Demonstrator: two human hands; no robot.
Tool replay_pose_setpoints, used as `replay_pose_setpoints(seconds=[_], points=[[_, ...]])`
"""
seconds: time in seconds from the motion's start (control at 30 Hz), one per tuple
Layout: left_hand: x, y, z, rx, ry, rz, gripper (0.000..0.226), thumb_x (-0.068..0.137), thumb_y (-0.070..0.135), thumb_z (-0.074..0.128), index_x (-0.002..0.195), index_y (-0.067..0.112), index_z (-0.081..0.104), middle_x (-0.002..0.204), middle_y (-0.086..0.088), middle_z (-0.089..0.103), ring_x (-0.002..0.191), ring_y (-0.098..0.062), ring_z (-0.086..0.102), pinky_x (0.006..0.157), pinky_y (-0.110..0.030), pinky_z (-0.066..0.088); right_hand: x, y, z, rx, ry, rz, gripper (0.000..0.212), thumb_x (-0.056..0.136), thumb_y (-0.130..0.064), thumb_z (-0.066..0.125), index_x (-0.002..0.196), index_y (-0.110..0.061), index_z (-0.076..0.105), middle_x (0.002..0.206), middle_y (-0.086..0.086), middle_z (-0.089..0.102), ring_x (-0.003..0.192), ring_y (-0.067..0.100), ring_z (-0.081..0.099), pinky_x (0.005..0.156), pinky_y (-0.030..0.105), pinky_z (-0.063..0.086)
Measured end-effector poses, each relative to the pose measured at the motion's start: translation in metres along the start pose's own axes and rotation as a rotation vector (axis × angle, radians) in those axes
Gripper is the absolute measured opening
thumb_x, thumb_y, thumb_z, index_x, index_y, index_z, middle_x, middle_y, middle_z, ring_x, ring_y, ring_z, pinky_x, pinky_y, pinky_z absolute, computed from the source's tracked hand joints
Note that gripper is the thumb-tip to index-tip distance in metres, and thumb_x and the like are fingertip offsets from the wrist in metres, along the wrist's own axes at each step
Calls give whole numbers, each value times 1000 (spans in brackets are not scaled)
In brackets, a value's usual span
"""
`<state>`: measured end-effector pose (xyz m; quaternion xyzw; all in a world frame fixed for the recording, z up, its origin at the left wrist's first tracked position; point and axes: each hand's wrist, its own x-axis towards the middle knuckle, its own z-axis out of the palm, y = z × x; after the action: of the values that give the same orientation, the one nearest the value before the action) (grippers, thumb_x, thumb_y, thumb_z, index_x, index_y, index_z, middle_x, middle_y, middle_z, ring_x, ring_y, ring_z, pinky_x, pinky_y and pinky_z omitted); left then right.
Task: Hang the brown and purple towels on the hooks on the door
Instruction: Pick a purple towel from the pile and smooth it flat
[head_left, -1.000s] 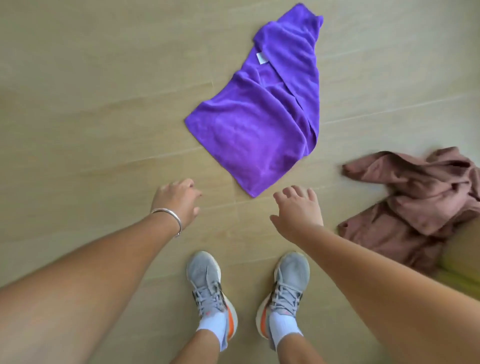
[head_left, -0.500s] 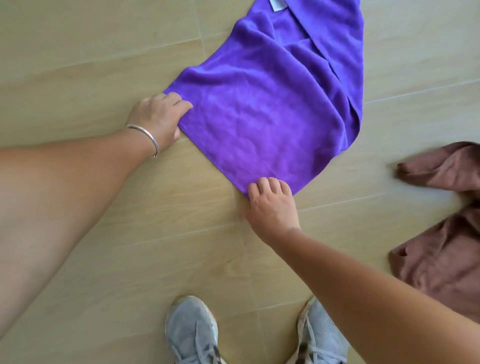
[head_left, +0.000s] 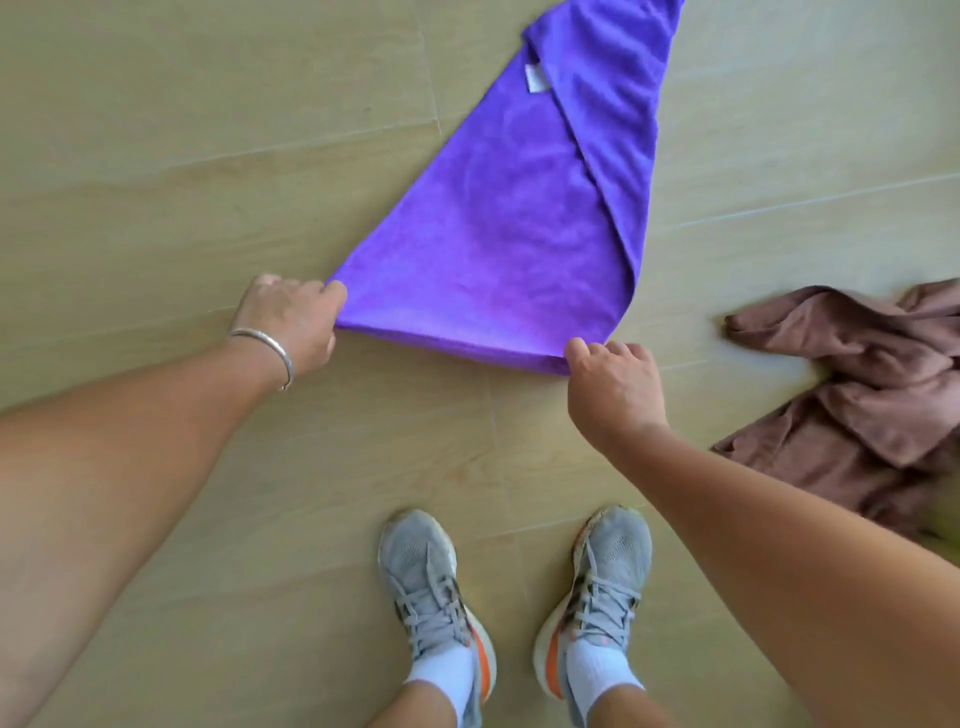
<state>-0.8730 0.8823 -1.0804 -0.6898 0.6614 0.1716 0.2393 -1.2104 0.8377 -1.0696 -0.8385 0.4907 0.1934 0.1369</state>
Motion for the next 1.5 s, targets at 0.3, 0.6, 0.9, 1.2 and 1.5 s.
replay_pose_setpoints(seconds=[0.3, 0.6, 0.9, 1.2, 1.5], points=[[-63, -92, -165, -112, 33, -203, 13, 88, 22, 54, 98, 26, 62, 92, -5, 69, 94, -24, 63, 109, -36, 23, 32, 5, -210, -155, 112, -10, 11, 88, -18, 58, 88, -25, 67, 82, -3, 62, 90, 23, 56, 84, 33, 34], [-107, -218, -406, -174, 448, -308, 16, 92, 22, 52, 89, 28, 67, 85, -2, 70, 85, -28, 63, 103, -40, 28, 57, -33, -490, -57, 443, 39, 23, 92, -20, 52, 92, -29, 73, 99, -3, 61, 103, 22, 47, 91, 33, 31], [-207, -235, -510, -99, 672, -328, 12, 90, 22, 57, 86, 22, 68, 78, -3, 67, 85, -29, 58, 99, -40, 30, 6, -39, -613, 5, 681, -100, 22, 93, -33, 55, 88, -27, 76, 97, -4, 62, 107, 24, 46, 93, 34, 28], [-313, -115, -381, -132, 426, -261, 1, 81, 23, 73, 80, 23, 72, 73, 3, 68, 82, -24, 63, 101, -42, 36, -94, 2, -485, -60, 475, -332, 8, 77, -29, 79, 75, -23, 77, 82, -4, 65, 95, 27, 59, 95, 41, 41], [-342, 14, -196, -224, 156, -135, 29, 49, 17, 94, 58, 23, 67, 54, 5, 58, 59, -21, 63, 82, -49, 52, -166, 37, -289, -93, 139, -312, 15, 65, -29, 87, 64, -24, 74, 75, -5, 65, 87, 26, 62, 86, 42, 48]])
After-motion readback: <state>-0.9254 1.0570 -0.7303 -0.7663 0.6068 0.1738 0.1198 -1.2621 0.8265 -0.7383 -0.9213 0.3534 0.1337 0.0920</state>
